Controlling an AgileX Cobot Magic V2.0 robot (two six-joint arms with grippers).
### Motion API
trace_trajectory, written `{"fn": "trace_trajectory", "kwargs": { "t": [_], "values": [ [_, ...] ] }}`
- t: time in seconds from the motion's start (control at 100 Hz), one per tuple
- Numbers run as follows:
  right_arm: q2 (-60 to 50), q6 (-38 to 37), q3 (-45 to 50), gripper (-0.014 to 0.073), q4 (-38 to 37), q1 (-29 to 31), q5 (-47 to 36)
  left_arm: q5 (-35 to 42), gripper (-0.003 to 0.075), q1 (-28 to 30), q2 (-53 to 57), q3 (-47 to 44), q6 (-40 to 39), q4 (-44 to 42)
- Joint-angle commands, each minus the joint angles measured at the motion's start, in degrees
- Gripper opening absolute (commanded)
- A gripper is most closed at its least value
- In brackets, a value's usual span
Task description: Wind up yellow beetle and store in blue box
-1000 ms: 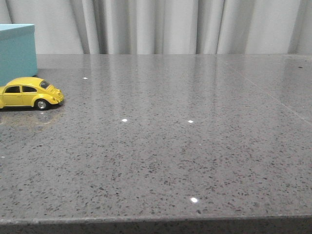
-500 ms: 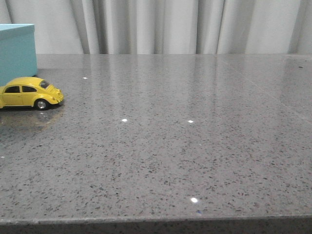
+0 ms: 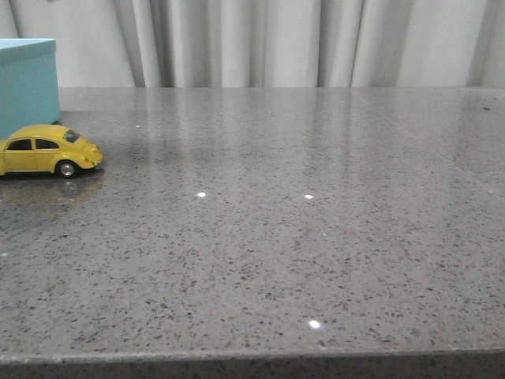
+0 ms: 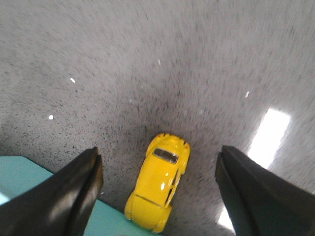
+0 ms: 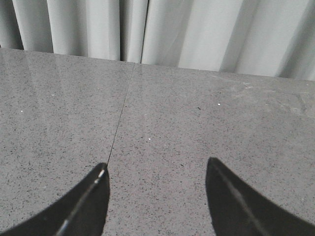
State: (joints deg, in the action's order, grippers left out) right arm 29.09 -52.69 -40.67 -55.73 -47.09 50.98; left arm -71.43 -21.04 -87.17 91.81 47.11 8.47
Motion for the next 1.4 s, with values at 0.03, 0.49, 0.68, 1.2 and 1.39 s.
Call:
{"fn": "trace_trajectory", "kwargs": {
  "t": [0.03, 0.49, 0.68, 1.2, 1.39],
  "values": [
    [0.2, 0.3, -1.2, 0.0437, -3.3, 0.5, -2.2, -1.0, 0.0482, -4.8, -1.2, 1.9, 0.2, -8.5],
    [0.2, 0.3, -1.2, 0.0435, -3.3, 0.5, -2.1, -1.0, 0.0482, -7.2, -5.3, -0.9, 0.2, -11.4],
    [0.2, 0.3, -1.2, 0.0435, -3.3, 0.5, -2.1, -1.0, 0.0482, -7.2, -5.3, -4.3, 0.2, -12.4],
    [0.2, 0.3, -1.2, 0.0435, -3.3, 0.5, -2.1, -0.2, 0.0482, -2.9, -5.3, -7.4, -0.5, -15.7],
    [0.2, 0.3, -1.2, 0.0435, -3.3, 0.5, -2.1, 2.1, 0.0482, -2.2, -5.5, -7.4, -0.4, -15.7]
  ]
}}
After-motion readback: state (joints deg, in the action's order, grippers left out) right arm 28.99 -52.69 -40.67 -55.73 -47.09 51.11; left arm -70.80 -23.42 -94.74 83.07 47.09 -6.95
